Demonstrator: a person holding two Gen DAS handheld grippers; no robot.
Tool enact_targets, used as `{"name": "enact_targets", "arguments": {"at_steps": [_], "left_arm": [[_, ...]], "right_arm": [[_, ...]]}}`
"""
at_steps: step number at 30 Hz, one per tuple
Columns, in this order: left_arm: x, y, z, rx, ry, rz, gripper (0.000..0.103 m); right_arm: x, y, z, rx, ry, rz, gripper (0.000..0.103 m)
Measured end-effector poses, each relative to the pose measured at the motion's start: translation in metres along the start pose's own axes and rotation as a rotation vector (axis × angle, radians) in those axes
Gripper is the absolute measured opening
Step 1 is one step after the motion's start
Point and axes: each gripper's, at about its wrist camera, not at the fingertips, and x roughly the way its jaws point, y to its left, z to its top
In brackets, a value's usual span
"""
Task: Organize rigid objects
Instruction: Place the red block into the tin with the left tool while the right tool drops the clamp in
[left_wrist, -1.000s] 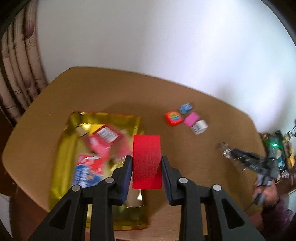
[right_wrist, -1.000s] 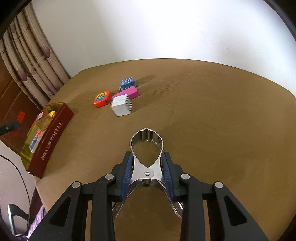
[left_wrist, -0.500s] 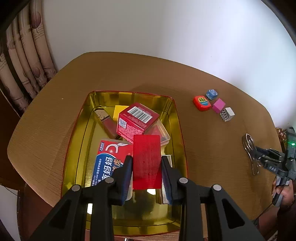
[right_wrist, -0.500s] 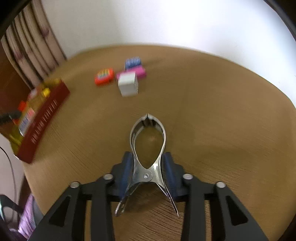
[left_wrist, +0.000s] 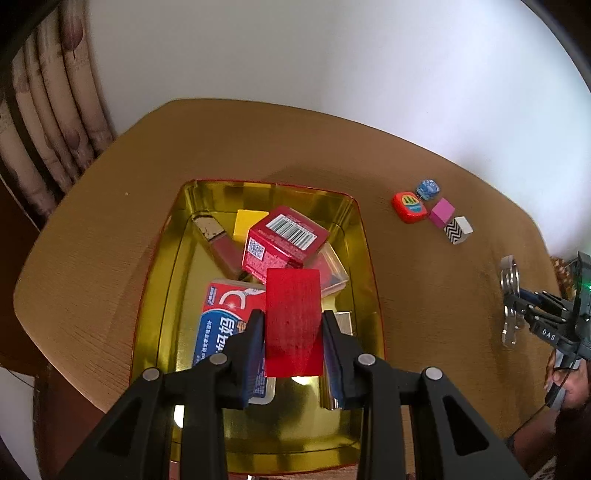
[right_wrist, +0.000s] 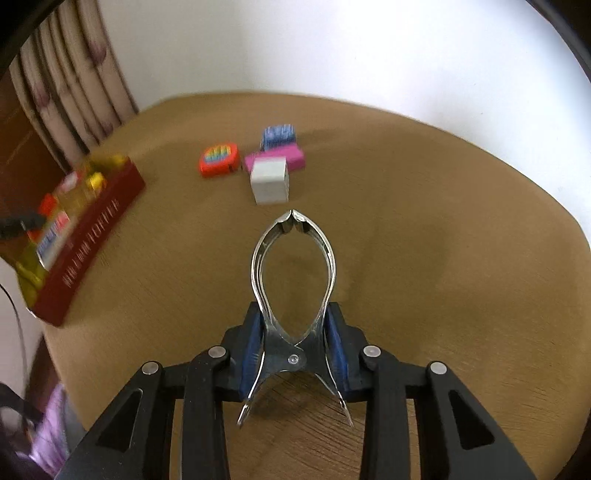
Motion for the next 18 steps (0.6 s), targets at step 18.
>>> {"name": "enact_targets", "arguments": {"at_steps": [18], "left_arm": [[-0.056, 0.034, -0.075, -0.19, -0.167, 0.106, 0.036]], "right_arm": [[-0.034, 0.166, 0.071, -0.006, -0.03, 0.497, 0.031]]}}
